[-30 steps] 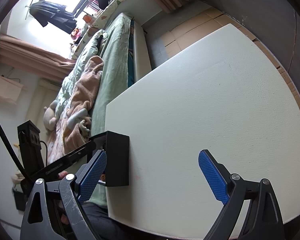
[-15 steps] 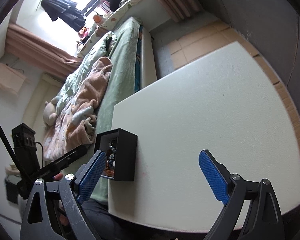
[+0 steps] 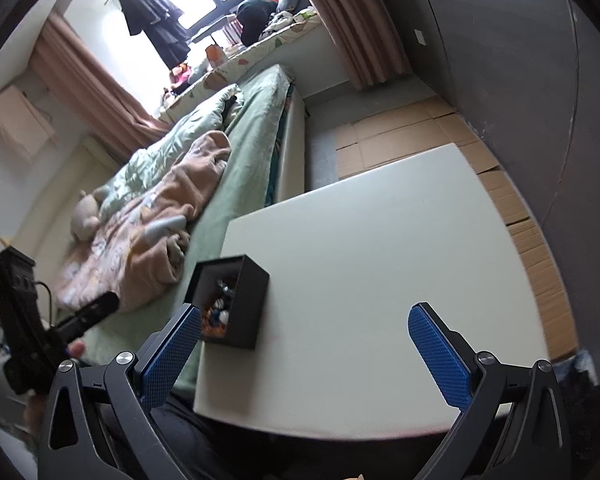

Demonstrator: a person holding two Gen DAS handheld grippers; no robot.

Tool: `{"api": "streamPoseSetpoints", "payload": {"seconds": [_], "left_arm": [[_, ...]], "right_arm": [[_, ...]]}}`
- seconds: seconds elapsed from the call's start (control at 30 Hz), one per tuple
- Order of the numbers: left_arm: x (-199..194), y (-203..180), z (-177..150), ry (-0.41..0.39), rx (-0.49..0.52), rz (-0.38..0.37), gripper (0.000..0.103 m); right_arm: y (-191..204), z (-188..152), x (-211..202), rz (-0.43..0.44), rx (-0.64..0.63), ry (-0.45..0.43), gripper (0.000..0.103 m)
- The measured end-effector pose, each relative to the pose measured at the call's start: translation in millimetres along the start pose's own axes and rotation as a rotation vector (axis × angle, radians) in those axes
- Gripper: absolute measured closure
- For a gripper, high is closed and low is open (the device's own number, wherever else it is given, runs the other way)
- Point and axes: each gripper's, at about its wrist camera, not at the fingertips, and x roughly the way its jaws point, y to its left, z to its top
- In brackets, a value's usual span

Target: Organize jewelry

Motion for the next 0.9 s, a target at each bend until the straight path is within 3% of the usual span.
{"api": "streamPoseSetpoints", "payload": {"seconds": [0.37, 0.9], "left_arm": [[-39.2, -15.7, -31.3, -0.078, 0.134, 0.057, 0.000], [-69.3, -12.5, -75.5, -0.215, 0.119, 0.033, 0.000]], "right_arm": [[3.9, -27.1, -53.7, -0.055, -0.091, -0.072, 0.000], [15.4, -76.1, -88.2, -0.089, -0.212, -0.089, 0.000]]}}
